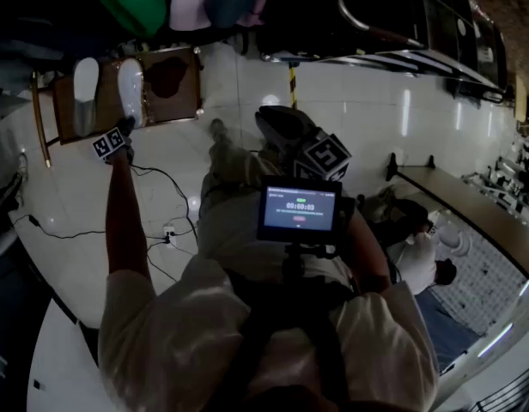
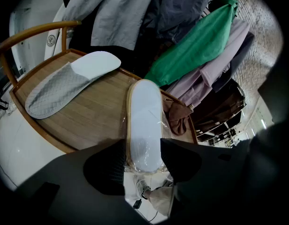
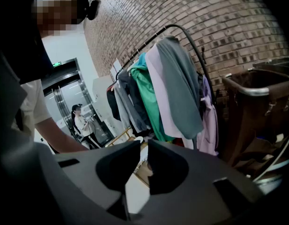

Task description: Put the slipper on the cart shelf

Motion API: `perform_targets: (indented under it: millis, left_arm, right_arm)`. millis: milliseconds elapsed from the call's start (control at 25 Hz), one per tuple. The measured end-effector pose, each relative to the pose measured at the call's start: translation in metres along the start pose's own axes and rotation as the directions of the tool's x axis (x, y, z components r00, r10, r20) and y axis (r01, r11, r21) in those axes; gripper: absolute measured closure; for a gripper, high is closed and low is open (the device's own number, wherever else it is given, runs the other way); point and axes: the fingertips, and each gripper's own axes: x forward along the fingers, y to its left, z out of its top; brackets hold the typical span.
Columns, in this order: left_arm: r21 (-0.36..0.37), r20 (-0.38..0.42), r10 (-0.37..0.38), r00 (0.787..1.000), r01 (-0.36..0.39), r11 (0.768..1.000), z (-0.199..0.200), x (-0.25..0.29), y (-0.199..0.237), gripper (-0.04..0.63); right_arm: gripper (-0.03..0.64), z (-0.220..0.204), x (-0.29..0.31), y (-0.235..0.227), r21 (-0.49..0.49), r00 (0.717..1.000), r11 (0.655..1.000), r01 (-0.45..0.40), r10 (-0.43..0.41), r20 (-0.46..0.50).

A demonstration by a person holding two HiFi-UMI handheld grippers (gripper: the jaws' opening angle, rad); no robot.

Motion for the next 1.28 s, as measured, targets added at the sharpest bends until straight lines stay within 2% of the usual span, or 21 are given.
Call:
perform_targets:
  millis: [200, 400, 560, 720, 920, 1120, 1280]
  left_arm:
    - [-0.034, -0.004, -0.007, 1.0, 0.007, 0.999, 0.011, 0.01, 0.008, 0.349]
    - [-0.049, -0.063, 0.003, 0.998, -0.006, 0.999, -0.003, 0.017, 0.009, 0.342]
    - [-0.078, -0.054, -0.011, 0.998, 0.007, 0.997, -0.005, 0.019, 0.01, 0.345]
    - [-0.11, -0.044, -0.075, 0.996, 0.07, 0.991, -0.006, 0.021, 0.005, 0.411]
    - [-0.212, 0.009, -0.109, 0.994, 0.109, 0.971, 0.003, 0.017, -0.001, 0.513]
    - [-0.267, 0.061, -0.185, 0.981, 0.195, 0.944, 0.007, 0.008, -0.019, 0.538]
    - [-0.335, 0.128, -0.226, 0.966, 0.256, 0.907, 0.01, -0.016, -0.038, 0.543]
  right_arm:
    - [0.552, 0.0, 0.005, -0.002, 0.033, 1.0, 0.999, 0.009, -0.009, -0.005]
    - [0.552, 0.0, 0.005, -0.007, 0.06, 1.0, 0.998, 0.019, -0.02, 0.006]
    - [0.552, -0.006, 0.008, -0.009, 0.062, 1.0, 0.998, 0.029, -0.028, -0.012]
    - [0.552, -0.012, 0.009, -0.009, 0.097, 1.0, 0.995, 0.03, -0.03, -0.006]
    - [0.563, -0.024, 0.007, -0.014, 0.123, 0.999, 0.992, 0.038, -0.037, -0.007]
    - [0.563, -0.023, 0.006, -0.013, 0.121, 0.999, 0.992, 0.027, -0.031, 0.026]
    - [0.563, -0.016, 0.001, -0.008, 0.12, 0.997, 0.993, 0.013, -0.022, 0.077]
